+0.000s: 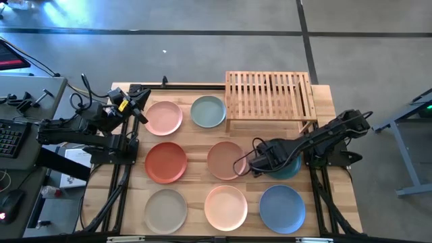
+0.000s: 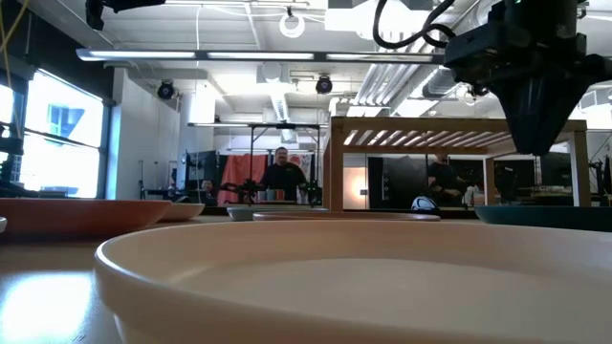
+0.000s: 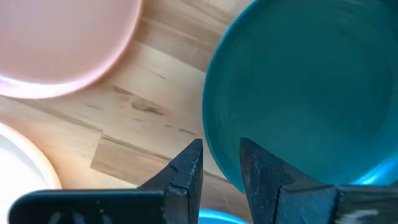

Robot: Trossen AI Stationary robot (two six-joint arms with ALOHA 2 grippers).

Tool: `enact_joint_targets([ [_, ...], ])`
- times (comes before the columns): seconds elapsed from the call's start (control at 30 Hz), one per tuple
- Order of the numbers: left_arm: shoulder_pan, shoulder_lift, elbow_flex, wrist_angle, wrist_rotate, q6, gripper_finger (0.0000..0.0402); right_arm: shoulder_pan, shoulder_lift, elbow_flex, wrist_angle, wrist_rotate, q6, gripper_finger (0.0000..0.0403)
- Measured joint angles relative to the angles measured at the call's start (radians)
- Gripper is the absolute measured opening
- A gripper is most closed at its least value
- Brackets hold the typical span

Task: Place and stack plates onto a shelf
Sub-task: Put the dark blue plate on the shelf

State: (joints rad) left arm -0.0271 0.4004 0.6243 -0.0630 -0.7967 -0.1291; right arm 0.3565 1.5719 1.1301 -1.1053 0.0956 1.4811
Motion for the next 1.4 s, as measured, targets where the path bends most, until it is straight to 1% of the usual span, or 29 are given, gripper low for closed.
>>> enact_joint_targets([
  [0.47, 0.000, 0.000, 0.000, 0.000, 0.000, 0.000, 0.0000, -0.001, 0.012, 0.000, 0.036, 0.058, -0.005, 0.0085],
  [0.8, 0.000, 0.000, 0.000, 0.000, 0.000, 0.001, 0.0000, -0.001, 0.121, 0.000, 0.083, 0.006, -0.027, 0.0085],
  [1.0, 0.000, 0.000, 0.000, 0.000, 0.000, 0.001, 0.0000, -0.001, 0.159, 0.000, 0.069, 0.006, -0.028, 0.0085],
  [1.2, 0.000, 0.000, 0.000, 0.000, 0.000, 0.001, 0.0000, -0.001, 0.217, 0.000, 0.076, -0.011, -0.069, 0.0085],
  [1.4, 0.000, 0.000, 0.000, 0.000, -0.004, 0.001, 0.0000, -0.001, 0.230, 0.000, 0.065, -0.001, -0.068, 0.0085],
])
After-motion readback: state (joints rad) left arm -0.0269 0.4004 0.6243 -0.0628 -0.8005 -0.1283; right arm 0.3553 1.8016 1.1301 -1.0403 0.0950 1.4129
